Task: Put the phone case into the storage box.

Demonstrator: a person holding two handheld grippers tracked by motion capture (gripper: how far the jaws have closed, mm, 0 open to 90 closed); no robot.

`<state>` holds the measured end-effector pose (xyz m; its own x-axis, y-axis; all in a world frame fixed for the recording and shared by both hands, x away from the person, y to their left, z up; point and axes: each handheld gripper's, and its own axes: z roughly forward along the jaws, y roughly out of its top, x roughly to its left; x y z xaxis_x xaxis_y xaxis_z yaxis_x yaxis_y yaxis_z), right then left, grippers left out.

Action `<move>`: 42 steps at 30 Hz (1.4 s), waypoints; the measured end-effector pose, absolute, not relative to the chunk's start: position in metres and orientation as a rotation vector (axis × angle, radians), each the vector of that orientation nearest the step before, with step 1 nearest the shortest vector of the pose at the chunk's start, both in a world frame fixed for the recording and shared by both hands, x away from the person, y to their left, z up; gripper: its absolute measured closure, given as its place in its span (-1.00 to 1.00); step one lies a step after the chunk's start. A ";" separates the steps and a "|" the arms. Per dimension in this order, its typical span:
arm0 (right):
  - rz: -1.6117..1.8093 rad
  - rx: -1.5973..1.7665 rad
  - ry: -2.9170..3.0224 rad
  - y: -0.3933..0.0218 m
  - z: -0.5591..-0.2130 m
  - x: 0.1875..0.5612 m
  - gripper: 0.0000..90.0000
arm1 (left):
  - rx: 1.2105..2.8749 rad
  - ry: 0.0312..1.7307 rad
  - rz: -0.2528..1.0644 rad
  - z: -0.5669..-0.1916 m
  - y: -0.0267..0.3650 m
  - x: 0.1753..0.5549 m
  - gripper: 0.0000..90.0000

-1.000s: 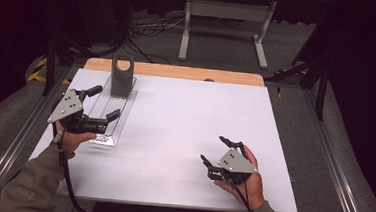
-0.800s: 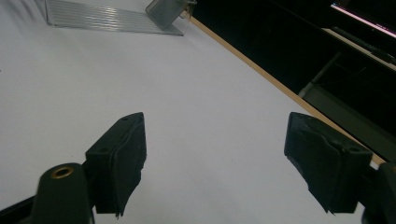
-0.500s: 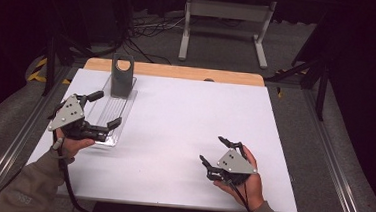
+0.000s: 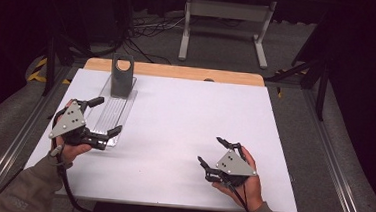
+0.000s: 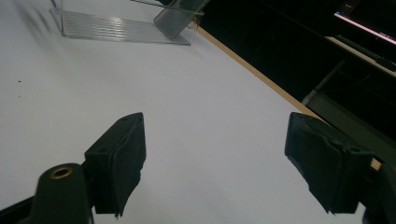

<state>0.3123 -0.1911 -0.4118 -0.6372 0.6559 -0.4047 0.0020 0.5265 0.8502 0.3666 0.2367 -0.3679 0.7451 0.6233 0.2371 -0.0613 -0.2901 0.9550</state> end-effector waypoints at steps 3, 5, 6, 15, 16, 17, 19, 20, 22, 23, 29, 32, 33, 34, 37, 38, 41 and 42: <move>1.125 0.534 2.028 -0.190 -0.412 0.312 -0.52 | 1.752 0.449 0.709 -0.370 0.237 0.365 -0.94; 1.125 0.530 2.029 -0.189 -0.412 0.311 -0.52 | 1.753 0.441 0.718 -0.372 0.237 0.362 -0.93; 1.126 0.529 2.027 -0.189 -0.411 0.311 -0.52 | 1.751 0.443 0.707 -0.372 0.236 0.361 -0.93; 1.133 0.534 2.015 -0.189 -0.411 0.308 -0.53 | 1.768 0.438 0.715 -0.382 0.233 0.355 -0.91; 1.141 0.542 2.011 -0.189 -0.410 0.307 -0.53 | 1.771 0.445 0.704 -0.385 0.233 0.355 -0.91; 1.147 0.543 2.007 -0.189 -0.410 0.307 -0.53 | 1.776 0.447 0.705 -0.387 0.233 0.354 -0.91; 1.152 0.540 2.003 -0.188 -0.409 0.305 -0.54 | 1.784 0.445 0.691 -0.392 0.232 0.352 -0.91; 1.155 0.539 2.004 -0.188 -0.409 0.305 -0.54 | 1.790 0.443 0.691 -0.393 0.231 0.351 -0.91; 1.156 0.538 2.003 -0.187 -0.410 0.304 -0.54 | 1.799 0.438 0.679 -0.395 0.230 0.349 -0.91; 1.156 0.540 2.008 -0.187 -0.410 0.303 -0.54 | 1.793 0.441 0.673 -0.397 0.229 0.347 -0.91; 1.162 0.539 2.007 -0.186 -0.411 0.302 -0.55 | 1.795 0.424 0.624 -0.407 0.231 0.339 -0.91; 1.178 0.549 2.010 -0.186 -0.412 0.303 -0.55 | 1.793 0.446 0.598 -0.413 0.232 0.337 -0.93; 1.182 0.549 2.012 -0.186 -0.412 0.304 -0.55 | 1.796 0.453 0.594 -0.415 0.232 0.337 -0.93; 1.186 0.547 2.014 -0.186 -0.412 0.304 -0.55 | 1.805 0.461 0.590 -0.417 0.233 0.336 -0.93; 1.193 0.539 2.017 -0.185 -0.413 0.305 -0.56 | 1.808 0.481 0.577 -0.423 0.234 0.334 -0.93; 1.200 0.538 2.022 -0.186 -0.414 0.305 -0.56 | 1.814 0.491 0.571 -0.425 0.234 0.333 -0.94; 1.194 0.539 2.036 -0.186 -0.417 0.306 -0.57 | 1.822 0.497 0.569 -0.427 0.233 0.331 -0.95; 1.205 0.547 2.045 -0.187 -0.417 0.305 -0.59 | 1.827 0.499 0.571 -0.428 0.233 0.330 -0.95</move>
